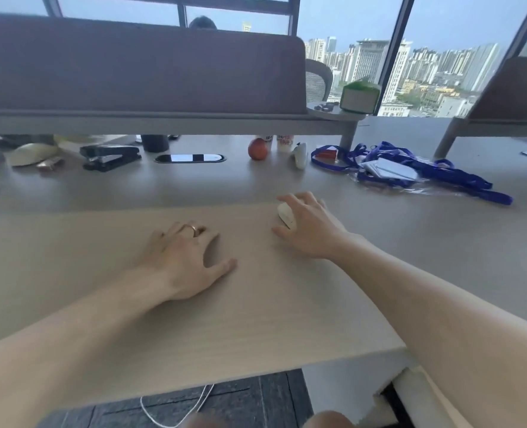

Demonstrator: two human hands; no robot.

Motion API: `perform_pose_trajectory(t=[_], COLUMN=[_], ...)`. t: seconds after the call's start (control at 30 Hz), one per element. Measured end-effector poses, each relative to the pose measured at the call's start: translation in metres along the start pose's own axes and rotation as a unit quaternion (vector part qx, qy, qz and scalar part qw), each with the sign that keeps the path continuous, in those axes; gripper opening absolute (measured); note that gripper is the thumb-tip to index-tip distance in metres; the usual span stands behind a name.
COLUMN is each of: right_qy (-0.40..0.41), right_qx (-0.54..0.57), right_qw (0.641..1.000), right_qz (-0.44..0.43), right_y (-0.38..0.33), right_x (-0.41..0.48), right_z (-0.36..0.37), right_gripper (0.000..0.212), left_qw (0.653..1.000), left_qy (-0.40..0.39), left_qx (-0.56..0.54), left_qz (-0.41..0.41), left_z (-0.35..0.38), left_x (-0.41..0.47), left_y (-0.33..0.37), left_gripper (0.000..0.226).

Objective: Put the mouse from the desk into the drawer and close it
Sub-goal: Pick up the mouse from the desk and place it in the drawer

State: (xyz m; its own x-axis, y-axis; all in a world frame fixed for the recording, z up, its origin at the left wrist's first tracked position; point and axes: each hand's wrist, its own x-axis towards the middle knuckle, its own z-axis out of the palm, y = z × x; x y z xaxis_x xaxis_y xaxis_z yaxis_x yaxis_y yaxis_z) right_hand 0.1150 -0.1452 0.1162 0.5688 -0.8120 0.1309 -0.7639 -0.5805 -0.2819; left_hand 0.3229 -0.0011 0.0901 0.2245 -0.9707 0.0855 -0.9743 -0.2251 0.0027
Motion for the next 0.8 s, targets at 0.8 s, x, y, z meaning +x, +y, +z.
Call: perform_pose_trajectory(t=[0.8], right_qy=[0.108], right_qx=[0.038], right_qw=[0.99], right_qz=[0.077], right_y=[0.126], right_x=[-0.181], right_z=[-0.075], right_gripper=[0.053], left_qw=[0.97], left_qy=[0.026], left_qx=[-0.089], left_qz=[0.225], left_z=[-0.024], left_x=[-0.049], left_y=[0.187], left_gripper=[0.083])
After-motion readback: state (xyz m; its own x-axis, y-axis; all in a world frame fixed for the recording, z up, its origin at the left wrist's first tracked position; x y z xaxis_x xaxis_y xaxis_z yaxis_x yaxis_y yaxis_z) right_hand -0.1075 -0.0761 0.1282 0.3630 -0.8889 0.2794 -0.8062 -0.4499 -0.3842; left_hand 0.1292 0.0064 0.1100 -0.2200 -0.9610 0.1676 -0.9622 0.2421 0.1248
